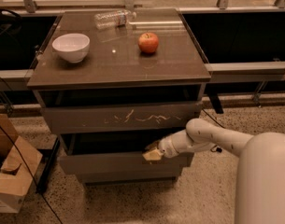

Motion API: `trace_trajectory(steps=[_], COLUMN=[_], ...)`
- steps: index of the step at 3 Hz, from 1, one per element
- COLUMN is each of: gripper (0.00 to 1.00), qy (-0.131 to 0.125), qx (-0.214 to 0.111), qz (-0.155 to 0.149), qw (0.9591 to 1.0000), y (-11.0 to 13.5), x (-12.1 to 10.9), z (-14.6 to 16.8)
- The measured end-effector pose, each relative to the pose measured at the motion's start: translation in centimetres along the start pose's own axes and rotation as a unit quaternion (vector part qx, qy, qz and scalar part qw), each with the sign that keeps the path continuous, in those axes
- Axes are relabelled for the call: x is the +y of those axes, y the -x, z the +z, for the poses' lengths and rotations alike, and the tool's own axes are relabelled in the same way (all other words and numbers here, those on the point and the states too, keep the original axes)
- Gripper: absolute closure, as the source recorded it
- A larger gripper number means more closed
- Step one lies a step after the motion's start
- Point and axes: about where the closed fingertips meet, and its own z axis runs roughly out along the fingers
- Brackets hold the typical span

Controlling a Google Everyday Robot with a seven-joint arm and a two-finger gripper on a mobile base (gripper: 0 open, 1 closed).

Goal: Open middle drawer

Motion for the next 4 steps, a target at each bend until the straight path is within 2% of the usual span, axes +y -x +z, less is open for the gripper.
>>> trace_trajectory(steps=[1,4], gripper=[0.87,0.17], qy=[0.0,-0.006], qx=[0.0,0.006], qz=[0.0,0.0], qw=[1.0,1.0], y=[0.01,-0.17], x=[0.0,0.3], z=[0.0,-0.68])
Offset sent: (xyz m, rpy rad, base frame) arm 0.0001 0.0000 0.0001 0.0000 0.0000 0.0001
